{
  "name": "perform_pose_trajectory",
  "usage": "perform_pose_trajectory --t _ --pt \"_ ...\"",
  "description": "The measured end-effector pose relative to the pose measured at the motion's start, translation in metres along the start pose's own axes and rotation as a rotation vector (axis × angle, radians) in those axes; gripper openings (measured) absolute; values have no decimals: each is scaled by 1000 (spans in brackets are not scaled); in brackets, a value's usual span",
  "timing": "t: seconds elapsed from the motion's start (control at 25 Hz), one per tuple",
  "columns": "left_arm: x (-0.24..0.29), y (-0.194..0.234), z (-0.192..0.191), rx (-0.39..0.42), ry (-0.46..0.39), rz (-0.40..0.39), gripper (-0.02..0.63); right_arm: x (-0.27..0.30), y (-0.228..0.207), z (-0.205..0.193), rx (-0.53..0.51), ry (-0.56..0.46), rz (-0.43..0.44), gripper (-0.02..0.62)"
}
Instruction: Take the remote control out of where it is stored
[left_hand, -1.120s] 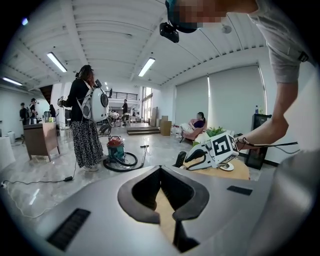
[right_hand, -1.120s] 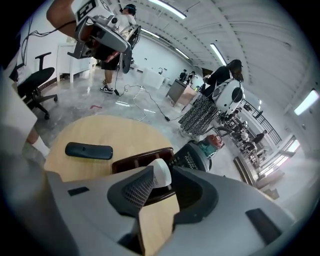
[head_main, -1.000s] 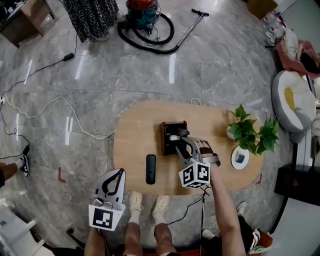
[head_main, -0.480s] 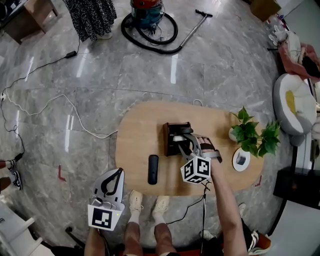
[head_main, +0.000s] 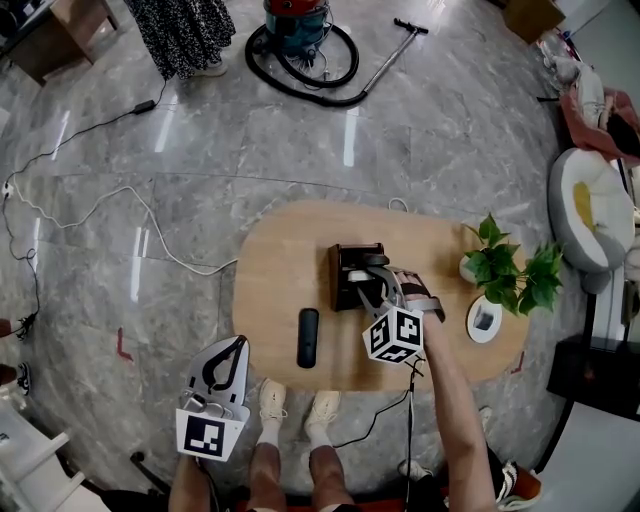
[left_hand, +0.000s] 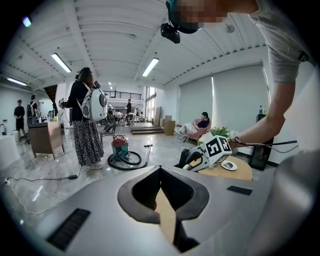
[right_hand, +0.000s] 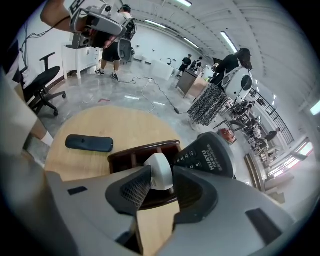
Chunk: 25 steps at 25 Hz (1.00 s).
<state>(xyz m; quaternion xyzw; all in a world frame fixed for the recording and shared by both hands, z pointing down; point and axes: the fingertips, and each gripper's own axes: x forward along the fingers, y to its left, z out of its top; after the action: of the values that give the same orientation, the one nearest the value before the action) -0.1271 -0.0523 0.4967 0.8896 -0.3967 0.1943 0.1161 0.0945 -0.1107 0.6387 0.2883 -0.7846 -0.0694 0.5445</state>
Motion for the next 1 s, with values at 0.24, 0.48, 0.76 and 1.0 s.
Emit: perform_pose_trajectory --t 0.24,0.48,0.76,1.0 --pt "-3 -1 1 6 0 -1 5 -1 3 0 -45 32 10 137" --pt "-6 -7 0 7 -3 -3 5 -7 9 -4 -87 55 23 116" --pt "-11 -11 3 11 -3 -5 5 -17 6 -6 -90 58 -4 106" --pt "-14 -14 12 16 -23 -2 5 -31 -2 0 -96 50 -21 106"
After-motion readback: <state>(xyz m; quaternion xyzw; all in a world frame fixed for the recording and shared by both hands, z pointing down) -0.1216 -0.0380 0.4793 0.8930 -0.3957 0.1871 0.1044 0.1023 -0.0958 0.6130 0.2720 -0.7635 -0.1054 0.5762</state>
